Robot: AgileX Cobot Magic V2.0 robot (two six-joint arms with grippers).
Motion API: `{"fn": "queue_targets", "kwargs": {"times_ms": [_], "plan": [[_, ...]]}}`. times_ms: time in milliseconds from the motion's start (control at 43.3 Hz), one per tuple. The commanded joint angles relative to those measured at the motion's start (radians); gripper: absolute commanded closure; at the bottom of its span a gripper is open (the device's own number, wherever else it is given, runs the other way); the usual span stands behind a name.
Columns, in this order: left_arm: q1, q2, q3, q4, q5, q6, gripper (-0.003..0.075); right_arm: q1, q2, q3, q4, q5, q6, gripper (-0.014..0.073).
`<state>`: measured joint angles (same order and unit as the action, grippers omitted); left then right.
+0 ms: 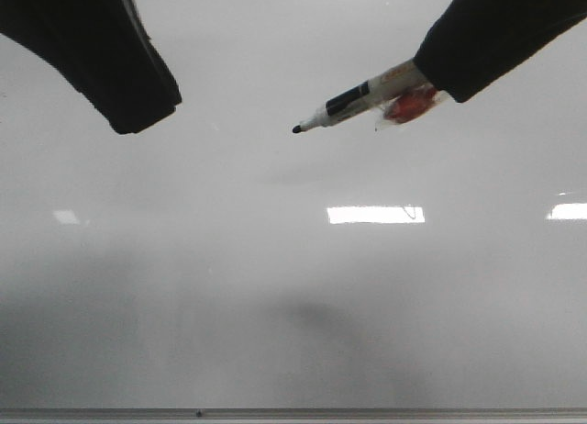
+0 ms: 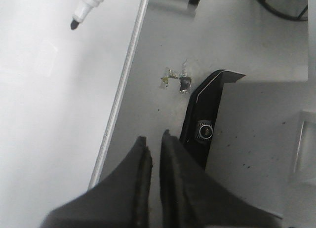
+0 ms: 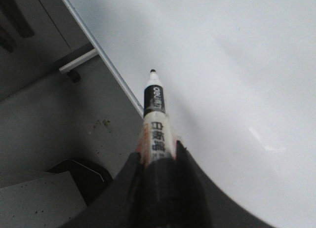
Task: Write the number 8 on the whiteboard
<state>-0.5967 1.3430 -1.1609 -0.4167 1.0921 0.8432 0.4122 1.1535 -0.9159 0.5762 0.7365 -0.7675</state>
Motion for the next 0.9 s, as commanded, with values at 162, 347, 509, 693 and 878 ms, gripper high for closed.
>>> {"fn": "queue_targets", "kwargs": {"times_ms": [162,347,509,693,878], "plan": [[0.182,-0.213,0.191,-0.234,-0.109,0.092,0.0739,-0.005,-0.019,-0.027,0.069,-0.163,-0.007,0.0660],[0.277,-0.491,0.410,-0.288,-0.319,0.126,0.0739,-0.005,0.023,-0.027,0.084,-0.231,-0.007,0.0660],[0.289,-0.772,0.559,-0.331,-0.496,0.120,0.0739,-0.005,0.094,-0.027,0.138,-0.317,-0.007,0.0660],[0.289,-1.002,0.649,-0.366,-0.579,0.120,0.0739,-0.005,0.170,-0.058,0.190,-0.387,-0.007,0.0660],[0.289,-1.079,0.663,-0.366,-0.581,0.120,0.0739,-0.005,0.243,-0.115,0.202,-0.453,-0.007,0.0660]]}}
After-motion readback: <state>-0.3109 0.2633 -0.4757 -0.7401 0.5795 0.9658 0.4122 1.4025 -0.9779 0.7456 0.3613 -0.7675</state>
